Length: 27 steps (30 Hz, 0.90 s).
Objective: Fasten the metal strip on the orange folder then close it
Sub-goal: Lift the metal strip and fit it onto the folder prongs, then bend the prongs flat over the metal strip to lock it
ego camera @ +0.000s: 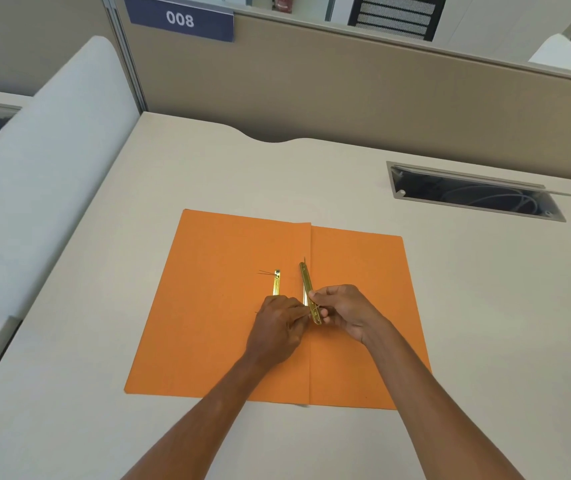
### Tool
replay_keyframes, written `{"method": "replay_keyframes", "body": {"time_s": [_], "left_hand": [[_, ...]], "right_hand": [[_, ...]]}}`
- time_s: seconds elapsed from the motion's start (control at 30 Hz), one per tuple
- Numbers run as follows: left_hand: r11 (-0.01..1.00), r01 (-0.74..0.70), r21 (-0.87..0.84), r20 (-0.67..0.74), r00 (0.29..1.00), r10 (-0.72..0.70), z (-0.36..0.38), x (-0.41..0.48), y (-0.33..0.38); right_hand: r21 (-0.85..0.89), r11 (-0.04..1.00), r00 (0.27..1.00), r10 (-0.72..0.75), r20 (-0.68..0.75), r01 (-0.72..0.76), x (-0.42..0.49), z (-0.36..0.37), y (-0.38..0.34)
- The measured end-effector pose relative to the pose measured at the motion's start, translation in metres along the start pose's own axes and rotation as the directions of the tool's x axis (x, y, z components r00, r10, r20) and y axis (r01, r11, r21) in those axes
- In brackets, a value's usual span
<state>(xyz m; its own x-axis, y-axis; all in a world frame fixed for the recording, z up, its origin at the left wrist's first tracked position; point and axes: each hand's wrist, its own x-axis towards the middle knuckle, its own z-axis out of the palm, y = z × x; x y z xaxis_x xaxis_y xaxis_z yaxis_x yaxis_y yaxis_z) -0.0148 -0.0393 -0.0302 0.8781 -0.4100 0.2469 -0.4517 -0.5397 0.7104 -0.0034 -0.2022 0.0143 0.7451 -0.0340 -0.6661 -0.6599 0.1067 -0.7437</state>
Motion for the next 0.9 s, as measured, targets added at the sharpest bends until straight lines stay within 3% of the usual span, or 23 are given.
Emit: {"method": "replay_keyframes", "body": {"time_s": [0.3,0.5,0.67,0.9], "left_hand": [[0.996,-0.025,-0.090,0.041,0.999,0.028,-0.004,-0.003,-0.006],[0.997,-0.080,-0.005,0.027,0.996,0.080,-0.008,-0.010,-0.014],[0.995,-0.089,0.051,0.014,0.996,0.088,-0.013,-0.009,-0.025],[0.958,-0.247,0.143,0.181,0.958,0.220,-0.023,0.005,-0.035]], "right_hand": [[-0.123,0.984,0.986,-0.140,-0.096,0.128,-0.002,0.004,0.007],[-0.182,0.967,0.970,-0.205,-0.129,0.180,-0.003,0.011,0.016],[-0.337,0.922,0.951,-0.257,-0.172,0.189,0.000,0.014,0.019],[-0.489,0.851,0.928,-0.319,-0.194,0.190,0.003,0.015,0.015]]}}
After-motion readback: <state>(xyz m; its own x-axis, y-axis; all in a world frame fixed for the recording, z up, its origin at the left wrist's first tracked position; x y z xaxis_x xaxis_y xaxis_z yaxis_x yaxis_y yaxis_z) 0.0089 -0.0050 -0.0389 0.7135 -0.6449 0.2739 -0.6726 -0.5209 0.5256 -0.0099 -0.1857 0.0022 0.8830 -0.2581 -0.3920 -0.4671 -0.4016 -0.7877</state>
